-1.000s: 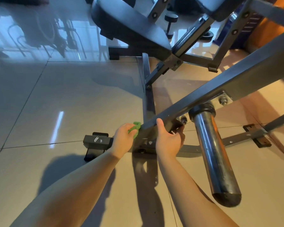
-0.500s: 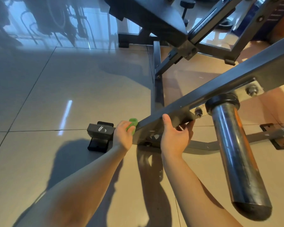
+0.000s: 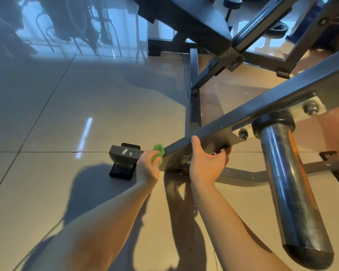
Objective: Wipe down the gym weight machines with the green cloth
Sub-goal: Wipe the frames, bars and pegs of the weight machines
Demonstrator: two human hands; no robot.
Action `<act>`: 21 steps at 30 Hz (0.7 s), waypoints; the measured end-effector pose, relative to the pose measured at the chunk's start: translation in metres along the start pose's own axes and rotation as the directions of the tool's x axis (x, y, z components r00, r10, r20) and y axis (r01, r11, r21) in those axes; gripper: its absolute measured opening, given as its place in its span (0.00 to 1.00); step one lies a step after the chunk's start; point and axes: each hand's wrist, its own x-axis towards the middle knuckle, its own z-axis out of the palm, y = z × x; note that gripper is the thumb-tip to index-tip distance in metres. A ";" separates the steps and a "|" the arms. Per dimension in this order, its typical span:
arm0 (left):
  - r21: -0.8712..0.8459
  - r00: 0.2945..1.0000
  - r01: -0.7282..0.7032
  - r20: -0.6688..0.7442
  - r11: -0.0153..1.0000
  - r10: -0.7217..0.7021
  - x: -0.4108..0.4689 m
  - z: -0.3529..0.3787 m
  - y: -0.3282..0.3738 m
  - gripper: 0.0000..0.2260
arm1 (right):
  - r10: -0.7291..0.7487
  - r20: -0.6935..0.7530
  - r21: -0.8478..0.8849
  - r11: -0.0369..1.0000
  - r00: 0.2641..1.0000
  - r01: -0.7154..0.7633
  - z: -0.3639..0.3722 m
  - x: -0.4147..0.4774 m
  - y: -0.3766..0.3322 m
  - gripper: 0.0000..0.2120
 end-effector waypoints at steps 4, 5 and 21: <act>-0.024 0.997 0.078 0.008 0.997 -0.078 0.008 0.001 0.035 0.10 | -0.012 -0.006 -0.012 1.000 1.000 0.011 0.001 -0.004 -0.001 0.45; -0.046 1.000 0.025 0.013 0.999 -0.025 0.010 0.004 0.051 0.10 | -0.017 -0.014 -0.007 1.000 1.000 0.017 0.003 -0.004 -0.002 0.46; 0.213 0.988 0.151 0.010 0.965 -0.157 0.026 0.008 0.001 0.12 | 0.052 -0.049 -0.032 0.998 0.997 -0.053 0.016 -0.002 0.007 0.49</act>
